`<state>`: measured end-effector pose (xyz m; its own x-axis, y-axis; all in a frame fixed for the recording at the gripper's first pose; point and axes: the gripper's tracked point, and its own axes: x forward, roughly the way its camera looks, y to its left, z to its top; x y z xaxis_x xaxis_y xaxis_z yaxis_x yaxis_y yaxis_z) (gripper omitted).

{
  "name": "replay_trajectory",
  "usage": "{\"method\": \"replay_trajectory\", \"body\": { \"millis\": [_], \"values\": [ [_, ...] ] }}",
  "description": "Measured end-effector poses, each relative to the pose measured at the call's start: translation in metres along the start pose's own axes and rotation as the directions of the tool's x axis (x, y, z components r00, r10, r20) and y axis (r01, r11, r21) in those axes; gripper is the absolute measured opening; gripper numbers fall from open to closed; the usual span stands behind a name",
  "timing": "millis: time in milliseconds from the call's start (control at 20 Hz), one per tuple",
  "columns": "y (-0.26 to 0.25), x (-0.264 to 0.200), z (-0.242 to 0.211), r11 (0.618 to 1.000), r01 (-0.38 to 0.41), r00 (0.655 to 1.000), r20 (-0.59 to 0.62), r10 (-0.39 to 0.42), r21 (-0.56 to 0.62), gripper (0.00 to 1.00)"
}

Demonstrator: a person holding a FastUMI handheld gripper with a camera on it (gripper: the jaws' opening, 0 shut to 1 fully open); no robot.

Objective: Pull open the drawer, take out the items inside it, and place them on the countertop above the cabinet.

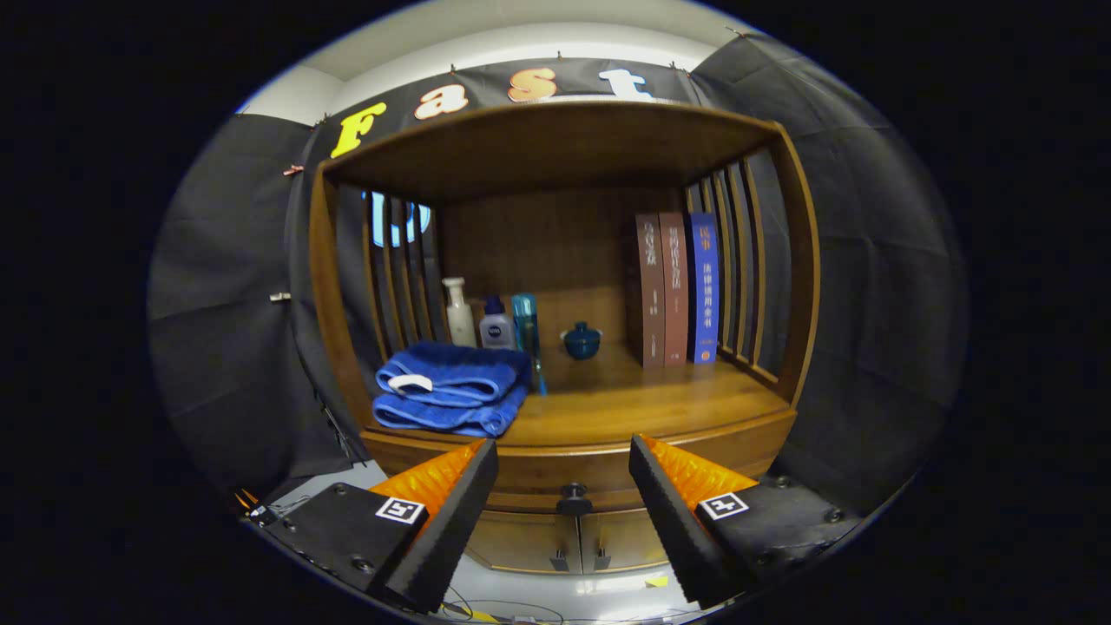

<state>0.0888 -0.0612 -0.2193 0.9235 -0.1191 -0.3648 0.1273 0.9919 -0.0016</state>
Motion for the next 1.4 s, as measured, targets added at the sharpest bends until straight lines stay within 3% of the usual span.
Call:
{"method": "replay_trajectory", "body": {
  "millis": [250, 600, 650, 850, 1150, 1400],
  "values": [
    [-0.005, 0.047, -0.062, 1.000, 0.001, 0.994, -0.109, -0.002, -0.011, 0.99],
    [-0.009, 0.092, -0.116, 1.000, 0.014, 0.979, -0.203, -0.014, 0.002, 0.95],
    [-0.011, 0.095, -0.122, 1.000, 0.016, 0.977, -0.214, -0.014, 0.007, 0.91],
    [-0.011, 0.105, -0.146, 1.000, 0.013, 0.966, -0.259, -0.007, 0.022, 0.58],
    [-0.012, 0.102, -0.138, 1.000, 0.020, 0.967, -0.255, -0.017, 0.009, 0.29],
    [-0.012, 0.093, -0.139, 1.000, 0.019, 0.964, -0.266, -0.018, 0.001, 0.30]
  ]
}}
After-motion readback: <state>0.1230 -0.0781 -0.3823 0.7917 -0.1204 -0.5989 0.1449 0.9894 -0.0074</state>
